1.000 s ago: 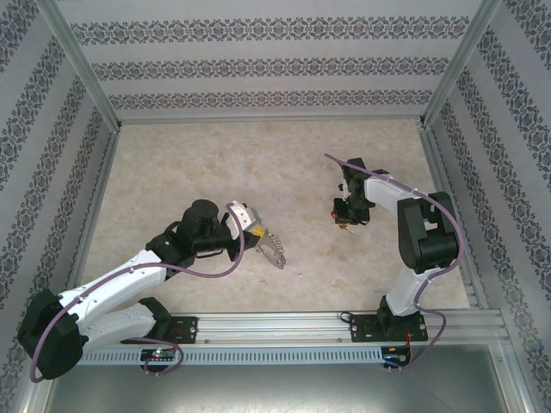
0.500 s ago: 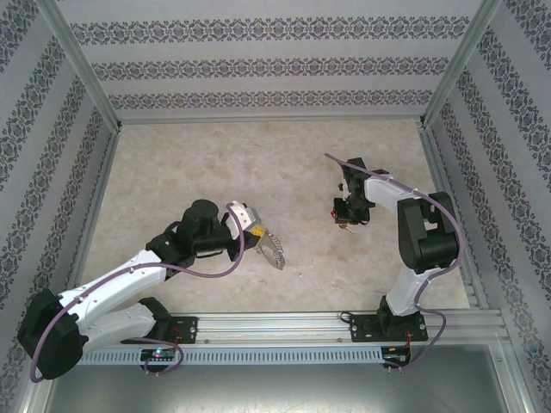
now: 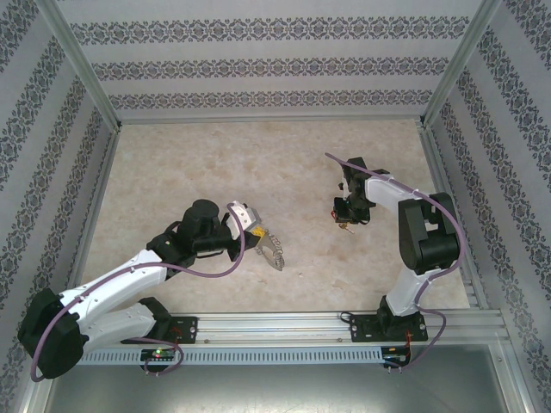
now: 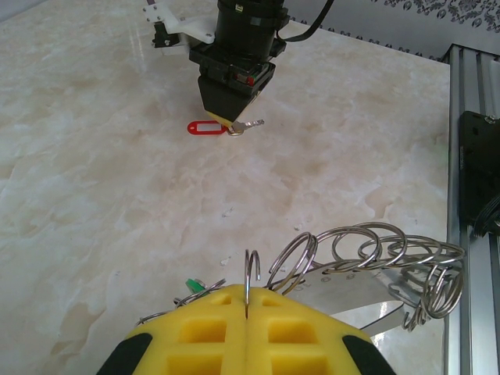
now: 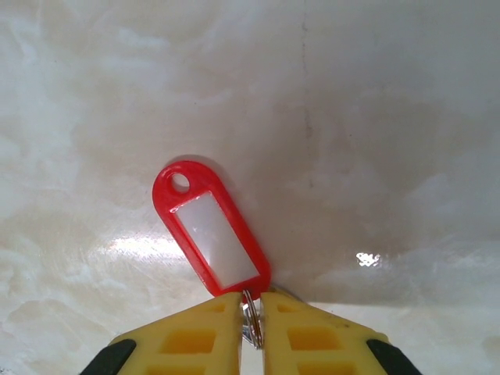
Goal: Put the keys on the keyring
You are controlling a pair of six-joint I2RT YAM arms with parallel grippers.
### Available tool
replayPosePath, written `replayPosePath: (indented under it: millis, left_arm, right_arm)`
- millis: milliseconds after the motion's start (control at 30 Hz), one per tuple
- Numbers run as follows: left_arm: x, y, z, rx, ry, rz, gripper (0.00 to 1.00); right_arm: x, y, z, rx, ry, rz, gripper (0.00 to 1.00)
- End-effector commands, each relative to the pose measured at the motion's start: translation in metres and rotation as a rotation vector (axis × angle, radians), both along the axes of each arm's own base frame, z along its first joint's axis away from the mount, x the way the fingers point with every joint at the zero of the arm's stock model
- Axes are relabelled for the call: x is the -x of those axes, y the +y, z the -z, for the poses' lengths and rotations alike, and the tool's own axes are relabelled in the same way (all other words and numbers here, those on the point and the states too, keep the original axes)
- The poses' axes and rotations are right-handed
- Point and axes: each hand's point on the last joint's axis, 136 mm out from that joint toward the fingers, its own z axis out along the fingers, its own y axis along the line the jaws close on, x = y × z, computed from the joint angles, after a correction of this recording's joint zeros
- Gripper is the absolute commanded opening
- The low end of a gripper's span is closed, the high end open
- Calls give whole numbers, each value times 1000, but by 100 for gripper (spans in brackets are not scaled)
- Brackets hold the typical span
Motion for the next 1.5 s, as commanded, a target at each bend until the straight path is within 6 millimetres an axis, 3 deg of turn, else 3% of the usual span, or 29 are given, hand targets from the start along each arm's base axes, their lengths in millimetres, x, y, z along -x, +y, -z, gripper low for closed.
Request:
replayPosePath:
  millis: [0, 300, 467, 667, 867, 1000, 1167, 1300, 1467]
  left_arm:
    - [-2, -5, -16, 39, -17, 10, 0]
    - [-1, -4, -16, 39, -16, 10, 0]
    - [-2, -4, -16, 40, -17, 9, 0]
    - [-1, -5, -14, 40, -11, 11, 0]
    - [-1, -7, -14, 50, -11, 18, 0]
    - [-2, -9, -15, 54, -15, 25, 0]
    - [-2, -12, -15, 60, -14, 40, 0]
    - [1, -15, -17, 76, -17, 61, 0]
    - [8, -20, -21, 99, -18, 118, 0]
  right_arm:
    - [-4, -4, -9, 14, -22, 17, 15]
    - [0, -6, -5, 23, -4, 13, 7]
    - [0, -3, -16, 0, -33, 4, 0]
    - [1, 20, -61, -151, -194, -64, 0]
    - [12, 49, -149, -353, -579, -214, 0]
    - [40, 71, -201, -469, -872, -418, 0]
    - [76, 83, -226, -522, -1089, -602, 0]
    - [102, 95, -227, -564, -1124, -758, 0]
    - [120, 115, -219, -561, -1117, -909, 0]
